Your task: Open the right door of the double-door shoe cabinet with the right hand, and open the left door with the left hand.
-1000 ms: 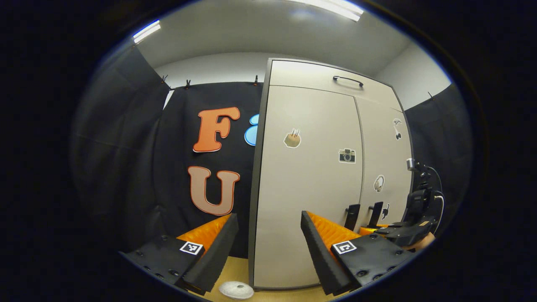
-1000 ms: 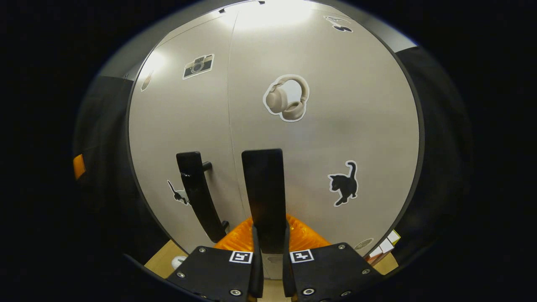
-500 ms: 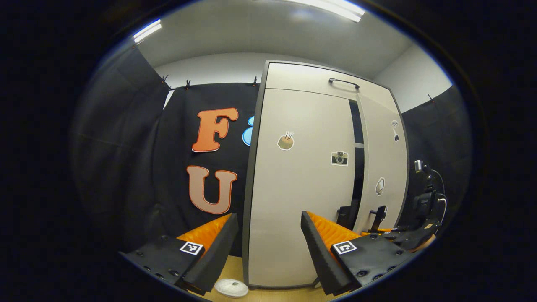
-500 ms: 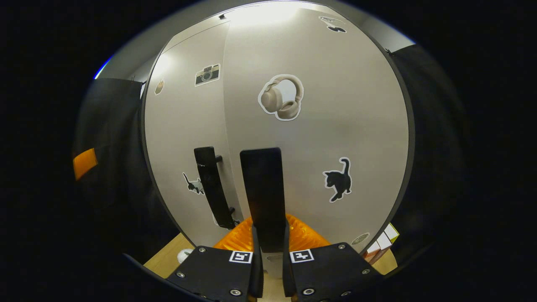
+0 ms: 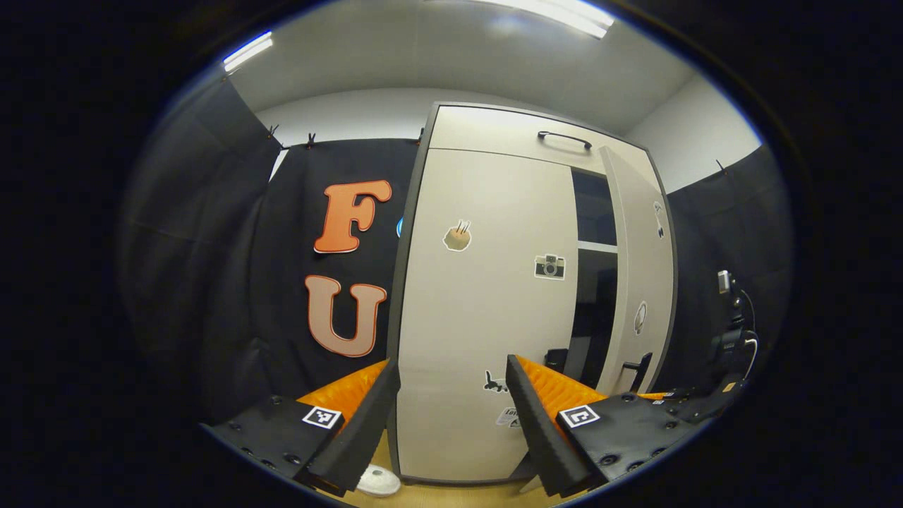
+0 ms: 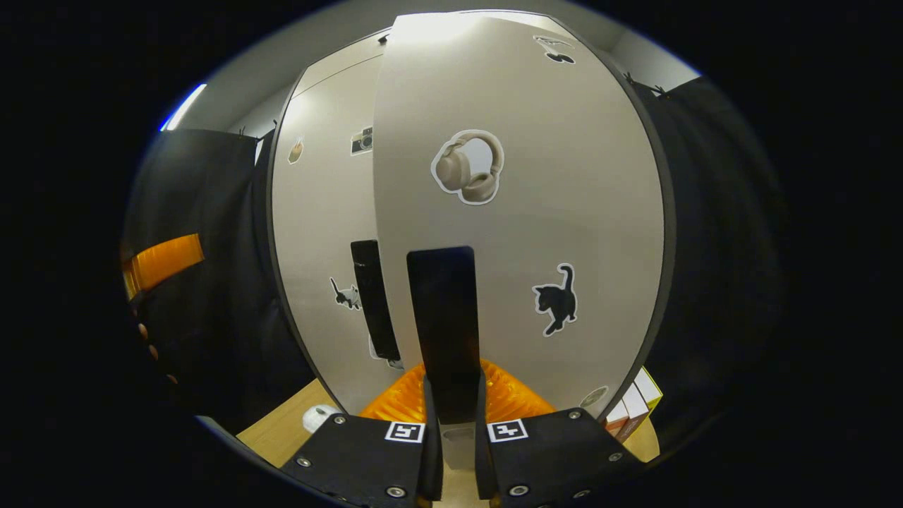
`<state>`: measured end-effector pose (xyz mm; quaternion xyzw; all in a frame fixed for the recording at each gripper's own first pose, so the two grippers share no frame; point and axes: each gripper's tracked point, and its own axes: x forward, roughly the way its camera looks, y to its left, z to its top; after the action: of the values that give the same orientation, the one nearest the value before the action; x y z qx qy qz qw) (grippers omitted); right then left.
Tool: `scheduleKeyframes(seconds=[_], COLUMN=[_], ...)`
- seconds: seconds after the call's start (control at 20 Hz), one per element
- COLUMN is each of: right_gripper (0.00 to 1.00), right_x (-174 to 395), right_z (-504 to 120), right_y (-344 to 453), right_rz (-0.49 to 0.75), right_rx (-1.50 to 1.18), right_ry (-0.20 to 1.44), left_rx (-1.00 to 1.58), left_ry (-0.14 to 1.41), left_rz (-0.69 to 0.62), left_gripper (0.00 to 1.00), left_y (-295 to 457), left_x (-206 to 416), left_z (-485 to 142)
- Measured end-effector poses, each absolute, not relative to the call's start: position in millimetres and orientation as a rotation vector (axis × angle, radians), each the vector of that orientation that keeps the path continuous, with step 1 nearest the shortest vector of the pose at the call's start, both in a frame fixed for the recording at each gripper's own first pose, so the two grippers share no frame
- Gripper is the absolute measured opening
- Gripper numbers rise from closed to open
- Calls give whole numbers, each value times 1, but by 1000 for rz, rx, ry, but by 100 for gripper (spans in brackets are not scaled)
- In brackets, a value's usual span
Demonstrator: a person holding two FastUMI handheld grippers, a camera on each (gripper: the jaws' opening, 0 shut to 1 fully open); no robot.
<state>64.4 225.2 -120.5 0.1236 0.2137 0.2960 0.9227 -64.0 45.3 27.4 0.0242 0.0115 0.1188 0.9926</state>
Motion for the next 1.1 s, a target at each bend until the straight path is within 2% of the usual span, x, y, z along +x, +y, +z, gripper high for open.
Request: scheduleKeyframes(seconds=[0.5, 1.1], right_gripper=[18, 18], right_x=[52, 46], right_z=[-116, -115], right_y=[204, 178], right_rz=[638, 610], right_rx=[250, 243], right_ry=[435, 411], left_rx=[14, -3], left_ry=[30, 38], left_rz=[239, 234], left_gripper=[97, 95], left_y=[36, 28], left_x=[-56, -45], left_z=[22, 11])
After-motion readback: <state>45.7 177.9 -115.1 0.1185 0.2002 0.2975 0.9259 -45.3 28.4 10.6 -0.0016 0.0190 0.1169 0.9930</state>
